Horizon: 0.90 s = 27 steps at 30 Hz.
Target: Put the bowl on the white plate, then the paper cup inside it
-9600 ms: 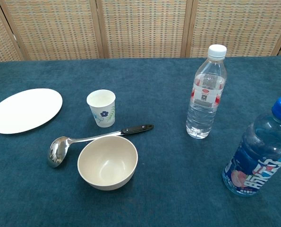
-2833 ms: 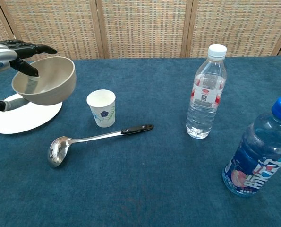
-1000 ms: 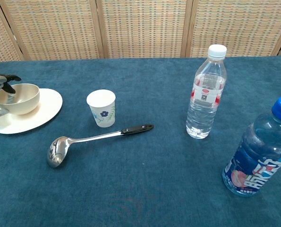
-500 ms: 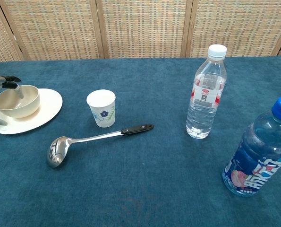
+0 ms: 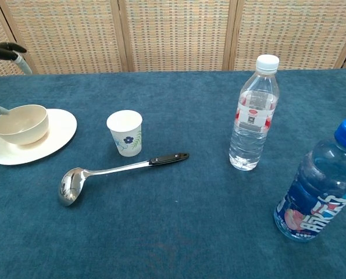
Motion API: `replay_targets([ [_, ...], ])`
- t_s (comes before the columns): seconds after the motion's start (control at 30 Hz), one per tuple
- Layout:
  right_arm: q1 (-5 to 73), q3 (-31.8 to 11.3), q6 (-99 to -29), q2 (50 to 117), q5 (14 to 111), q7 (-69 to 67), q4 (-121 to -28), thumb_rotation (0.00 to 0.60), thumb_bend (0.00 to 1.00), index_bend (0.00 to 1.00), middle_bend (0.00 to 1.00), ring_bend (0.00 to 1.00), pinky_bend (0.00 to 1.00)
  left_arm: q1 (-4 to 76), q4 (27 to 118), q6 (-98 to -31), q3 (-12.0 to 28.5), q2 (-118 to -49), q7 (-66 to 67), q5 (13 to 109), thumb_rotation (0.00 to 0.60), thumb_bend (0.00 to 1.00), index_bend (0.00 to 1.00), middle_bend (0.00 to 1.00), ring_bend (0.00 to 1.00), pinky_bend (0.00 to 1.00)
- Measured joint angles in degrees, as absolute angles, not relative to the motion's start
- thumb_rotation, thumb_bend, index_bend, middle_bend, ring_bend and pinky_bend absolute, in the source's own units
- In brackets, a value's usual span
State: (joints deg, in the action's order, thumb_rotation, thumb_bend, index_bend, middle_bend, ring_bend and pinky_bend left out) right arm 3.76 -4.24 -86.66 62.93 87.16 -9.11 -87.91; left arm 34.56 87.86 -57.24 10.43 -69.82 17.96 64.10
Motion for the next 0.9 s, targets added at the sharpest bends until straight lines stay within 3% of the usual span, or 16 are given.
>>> replay_targets([
  [0.3, 3.54, -4.25, -87.01, 62.67, 87.23, -10.14, -87.80, 0.600, 0.14, 0.01, 0.00, 0.00, 0.00, 35.90, 97.01, -59.96, 11.06, -66.79, 24.35, 66.33, 0.600, 0.18, 0.31, 0.00, 0.00, 0.00],
  [0.47, 3.40, -4.36, -87.09, 62.48, 86.96, -11.26, -87.60, 0.600, 0.14, 0.01, 0.00, 0.00, 0.00, 38.13, 98.24, -59.51, 10.80, -69.55, 29.57, 65.62, 0.600, 0.21, 0.36, 0.00, 0.00, 0.00],
  [0.9, 3.36, -4.47, -86.63, 61.91, 86.66, -15.91, -86.30, 0.600, 0.14, 0.01, 0.00, 0.00, 0.00, 45.60, 97.98, -58.68, 10.09, -80.57, 45.49, 55.85, 0.600, 0.30, 0.37, 0.00, 0.00, 0.00],
])
